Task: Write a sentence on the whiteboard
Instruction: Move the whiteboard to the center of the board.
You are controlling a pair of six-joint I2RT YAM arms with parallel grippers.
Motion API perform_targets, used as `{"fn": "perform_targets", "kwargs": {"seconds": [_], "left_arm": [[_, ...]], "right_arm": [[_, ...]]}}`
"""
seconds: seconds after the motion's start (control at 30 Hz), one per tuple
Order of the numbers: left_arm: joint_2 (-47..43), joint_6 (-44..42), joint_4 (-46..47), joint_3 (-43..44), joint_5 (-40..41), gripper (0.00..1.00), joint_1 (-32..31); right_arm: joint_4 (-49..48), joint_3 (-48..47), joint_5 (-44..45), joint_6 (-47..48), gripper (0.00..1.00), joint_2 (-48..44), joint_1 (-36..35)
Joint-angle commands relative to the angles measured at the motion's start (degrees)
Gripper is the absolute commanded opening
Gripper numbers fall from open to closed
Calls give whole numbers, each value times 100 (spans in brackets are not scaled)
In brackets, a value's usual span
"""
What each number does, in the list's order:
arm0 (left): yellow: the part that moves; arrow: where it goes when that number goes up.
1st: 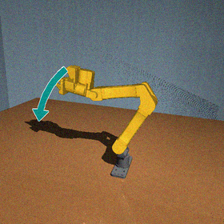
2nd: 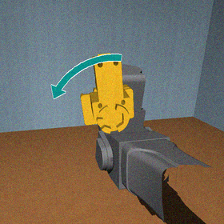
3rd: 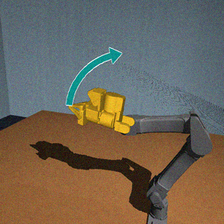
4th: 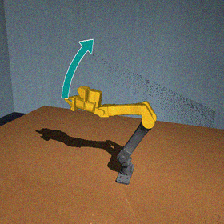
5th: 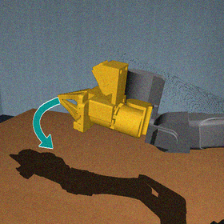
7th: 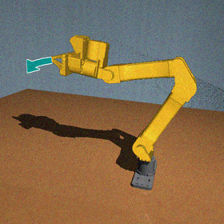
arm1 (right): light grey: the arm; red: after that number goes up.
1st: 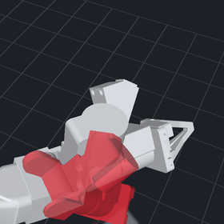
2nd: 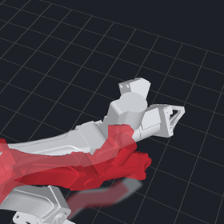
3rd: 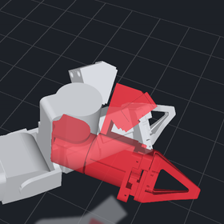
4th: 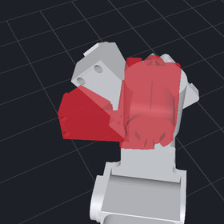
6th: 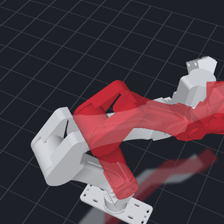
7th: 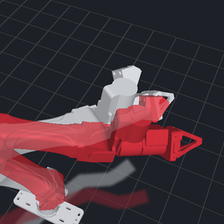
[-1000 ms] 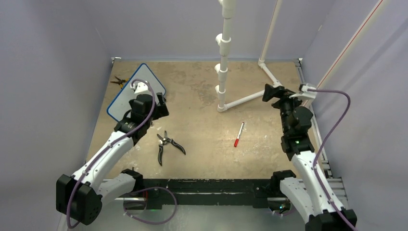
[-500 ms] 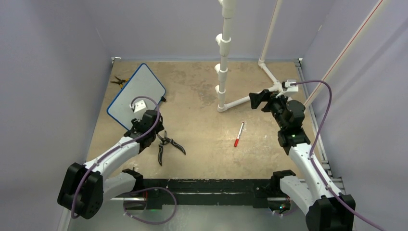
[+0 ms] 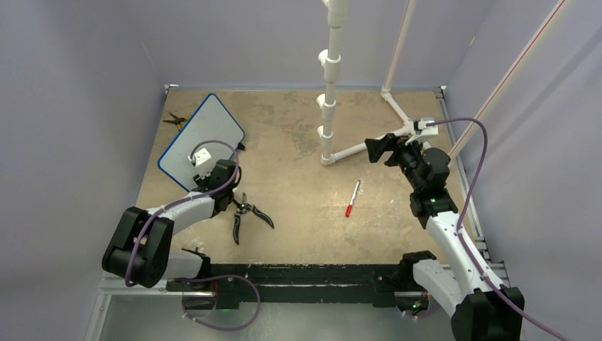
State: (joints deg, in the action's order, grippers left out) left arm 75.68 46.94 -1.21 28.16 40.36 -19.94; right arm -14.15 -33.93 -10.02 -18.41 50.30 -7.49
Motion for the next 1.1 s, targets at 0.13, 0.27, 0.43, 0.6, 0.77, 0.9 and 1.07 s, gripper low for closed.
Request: {"fn": "perform_targets", "kwargs": {"seconds": [0.13,0.27,0.43,0.6,0.77,0.9,1.07], "left_arm": [[301,-313,1010,192,-208,47,313],[462,-527,1174,228,-328,47,364],[484,-526,1050,217,-258,47,696],[404,-606,1055,176,-374,46,816],[439,-562,967,213,-329,42,822],[582,-474,892,300,-284,38,834],[757,-339,853,354,-183,34,843]], "right_arm": [[-210,-166,-235,101,99,44,6],[-228,-162,-289,101,99,75,4],[-233,-164,-294,101,99,76,4],[-252,-162,-315,93,99,109,2],[-246,-165,-334,90,99,129,8],[-254,-166,-342,88,99,139,2],[-242,-166,-351,100,99,146,3]]}}
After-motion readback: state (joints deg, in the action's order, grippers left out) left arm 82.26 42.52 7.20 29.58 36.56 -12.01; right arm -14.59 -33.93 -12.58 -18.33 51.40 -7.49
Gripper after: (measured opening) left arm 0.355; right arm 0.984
